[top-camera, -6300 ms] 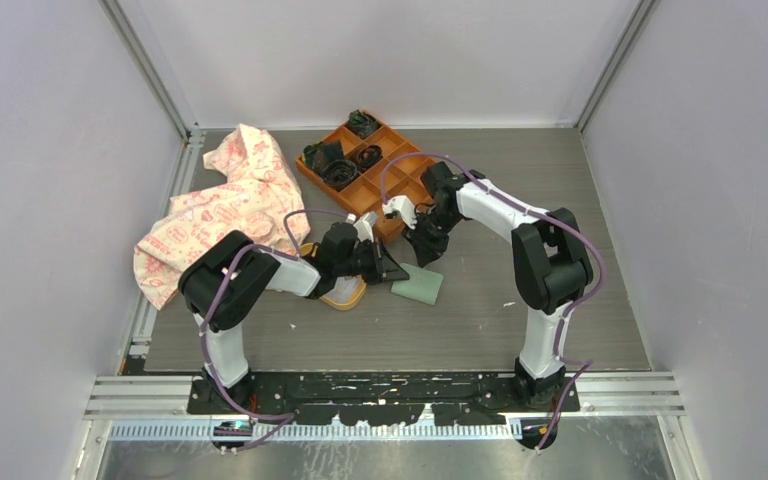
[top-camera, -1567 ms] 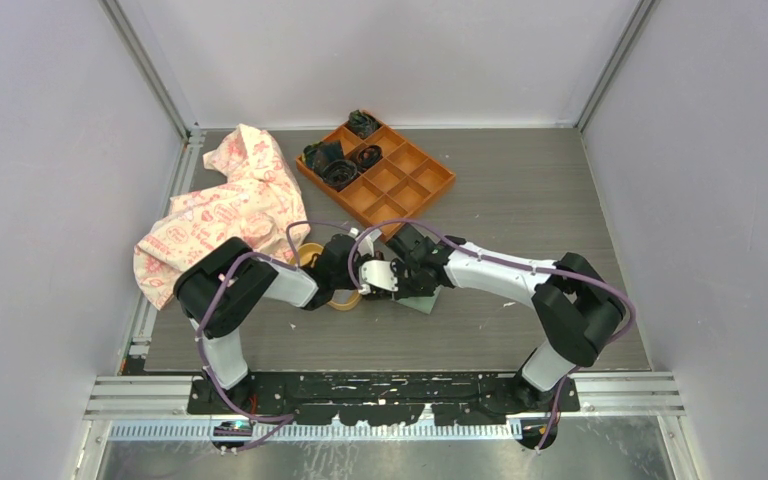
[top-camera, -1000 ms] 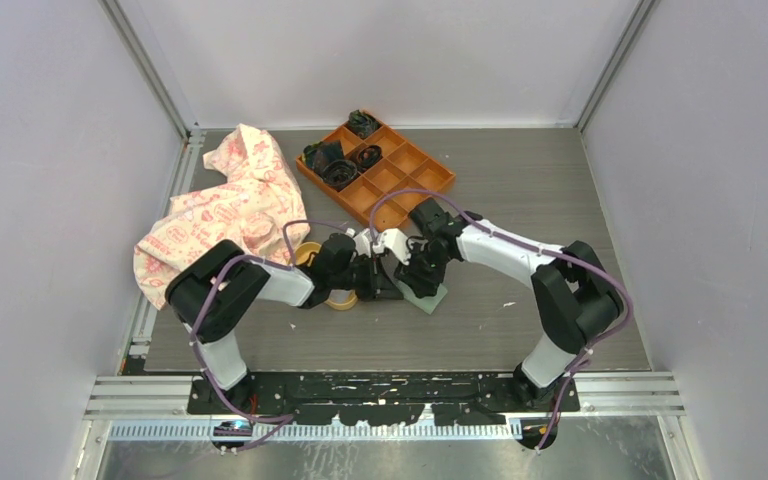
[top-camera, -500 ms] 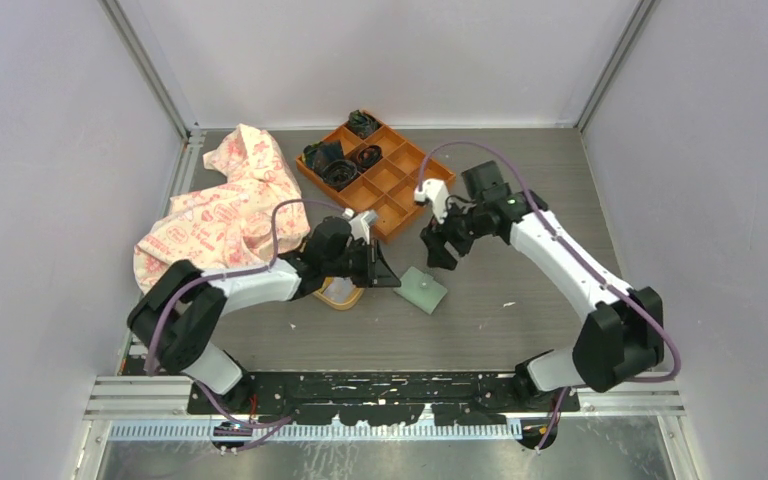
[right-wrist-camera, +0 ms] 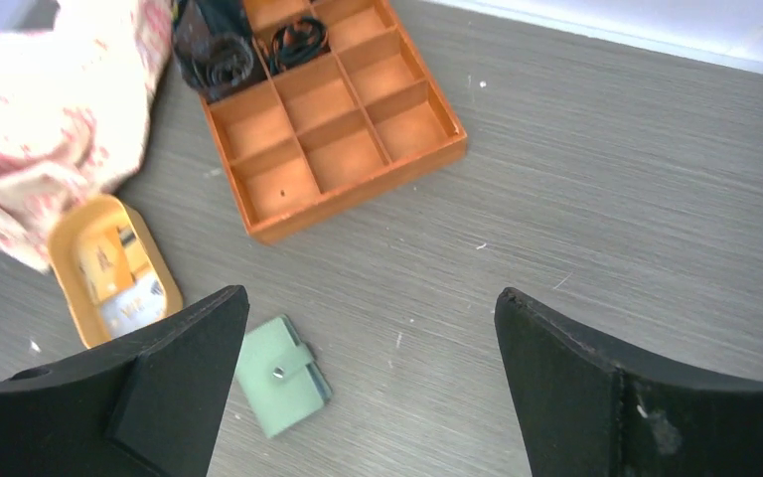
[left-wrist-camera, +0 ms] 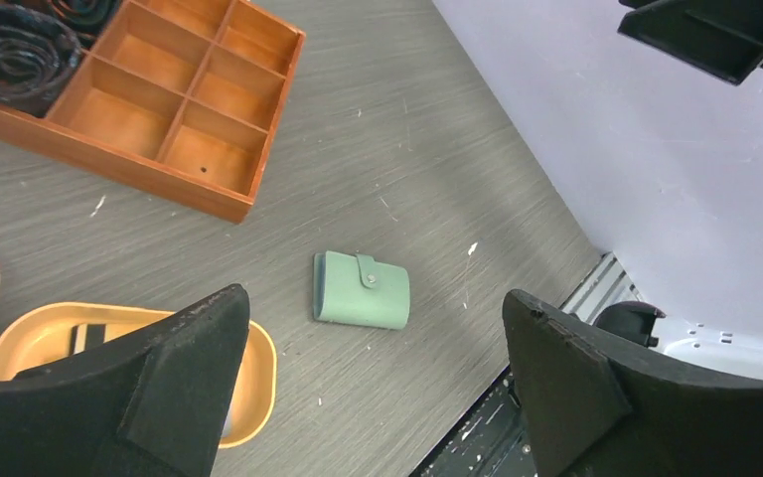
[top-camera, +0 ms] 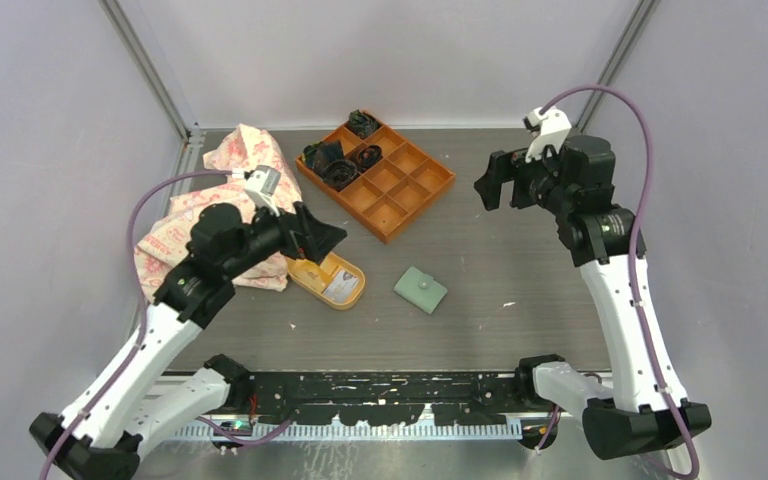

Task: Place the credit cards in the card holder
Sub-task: Reset both arms

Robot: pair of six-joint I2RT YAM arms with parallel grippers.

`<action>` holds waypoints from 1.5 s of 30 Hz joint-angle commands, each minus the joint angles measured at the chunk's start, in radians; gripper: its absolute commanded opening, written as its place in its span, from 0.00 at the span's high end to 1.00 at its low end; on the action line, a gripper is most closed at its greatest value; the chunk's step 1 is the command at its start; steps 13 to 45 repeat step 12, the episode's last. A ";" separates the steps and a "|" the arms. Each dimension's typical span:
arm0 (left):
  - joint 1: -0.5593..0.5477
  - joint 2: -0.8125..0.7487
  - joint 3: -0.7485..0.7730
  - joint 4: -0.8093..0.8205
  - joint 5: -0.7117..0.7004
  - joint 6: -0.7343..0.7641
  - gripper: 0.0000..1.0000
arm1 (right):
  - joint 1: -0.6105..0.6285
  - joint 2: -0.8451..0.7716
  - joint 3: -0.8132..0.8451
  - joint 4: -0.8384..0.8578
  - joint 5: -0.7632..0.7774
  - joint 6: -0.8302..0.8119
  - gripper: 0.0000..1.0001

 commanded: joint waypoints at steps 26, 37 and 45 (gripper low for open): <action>0.015 -0.252 0.073 -0.293 0.023 0.011 0.01 | -0.002 -0.090 0.164 -0.049 0.084 0.307 0.01; 0.015 -0.252 0.073 -0.293 0.023 0.011 0.01 | -0.002 -0.090 0.164 -0.049 0.084 0.307 0.01; 0.015 -0.252 0.073 -0.293 0.023 0.011 0.01 | -0.002 -0.090 0.164 -0.049 0.084 0.307 0.01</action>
